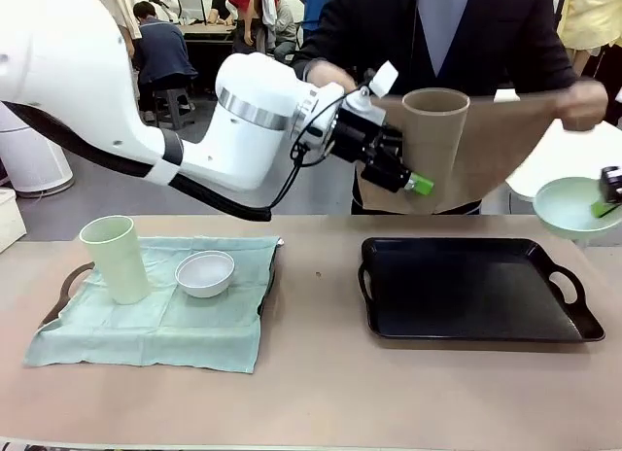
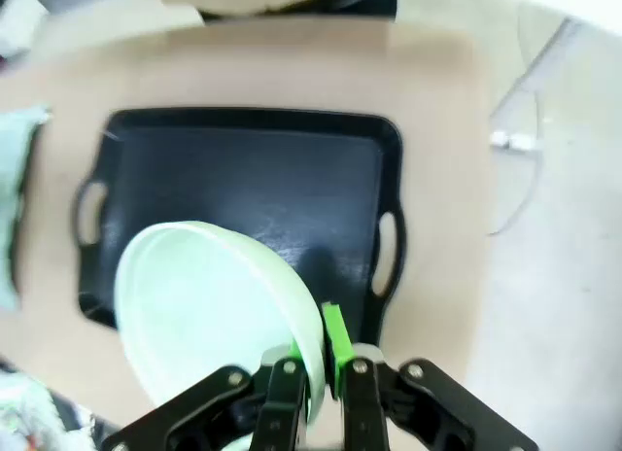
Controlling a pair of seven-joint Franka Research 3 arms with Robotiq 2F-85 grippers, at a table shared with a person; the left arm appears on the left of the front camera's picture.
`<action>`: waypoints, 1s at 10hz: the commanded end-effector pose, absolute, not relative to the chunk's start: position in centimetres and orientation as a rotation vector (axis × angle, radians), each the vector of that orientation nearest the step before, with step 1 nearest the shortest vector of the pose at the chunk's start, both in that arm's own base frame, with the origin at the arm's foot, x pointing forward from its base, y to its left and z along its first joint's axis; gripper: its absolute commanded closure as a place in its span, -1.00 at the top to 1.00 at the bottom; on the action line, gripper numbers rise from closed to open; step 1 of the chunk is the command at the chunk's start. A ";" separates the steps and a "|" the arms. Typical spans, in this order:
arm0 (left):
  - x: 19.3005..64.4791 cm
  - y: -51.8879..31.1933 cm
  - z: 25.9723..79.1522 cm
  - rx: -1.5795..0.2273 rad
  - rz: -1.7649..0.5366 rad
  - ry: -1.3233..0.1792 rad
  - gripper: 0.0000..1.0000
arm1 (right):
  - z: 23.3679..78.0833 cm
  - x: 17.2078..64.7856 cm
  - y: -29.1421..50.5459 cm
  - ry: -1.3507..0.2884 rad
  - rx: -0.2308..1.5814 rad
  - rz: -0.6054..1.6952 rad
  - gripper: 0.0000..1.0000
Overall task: Set up a tray with a mat and arrange the tableware.
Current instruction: Pick up the Picnic Bowl and Reusable plastic cup from the Handle tray in front of the human's position and hold them in the air, then place the Picnic Bowl and Reusable plastic cup back onto the Handle tray in front of the human's position.
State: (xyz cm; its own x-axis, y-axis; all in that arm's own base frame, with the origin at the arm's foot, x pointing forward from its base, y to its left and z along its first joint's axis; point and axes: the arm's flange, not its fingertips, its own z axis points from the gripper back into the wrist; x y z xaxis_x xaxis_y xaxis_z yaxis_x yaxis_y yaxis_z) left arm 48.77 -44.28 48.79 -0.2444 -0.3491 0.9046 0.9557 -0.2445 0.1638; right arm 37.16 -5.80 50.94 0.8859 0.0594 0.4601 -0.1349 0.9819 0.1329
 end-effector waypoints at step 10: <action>47.8 -44.6 50.2 -0.949 -1.688 -0.964 0.49 | 52.3 34.8 -6.2 -0.491 0.189 0.113 -1.00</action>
State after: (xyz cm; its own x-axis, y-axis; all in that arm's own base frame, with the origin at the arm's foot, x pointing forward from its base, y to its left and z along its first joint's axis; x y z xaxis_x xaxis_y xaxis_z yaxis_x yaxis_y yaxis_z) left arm 47.95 -44.76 49.87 -0.2511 -0.3477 0.9034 0.9538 -0.2478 0.1697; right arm 34.52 -6.37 52.27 0.8813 0.0605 0.4687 -0.1529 0.9749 0.1617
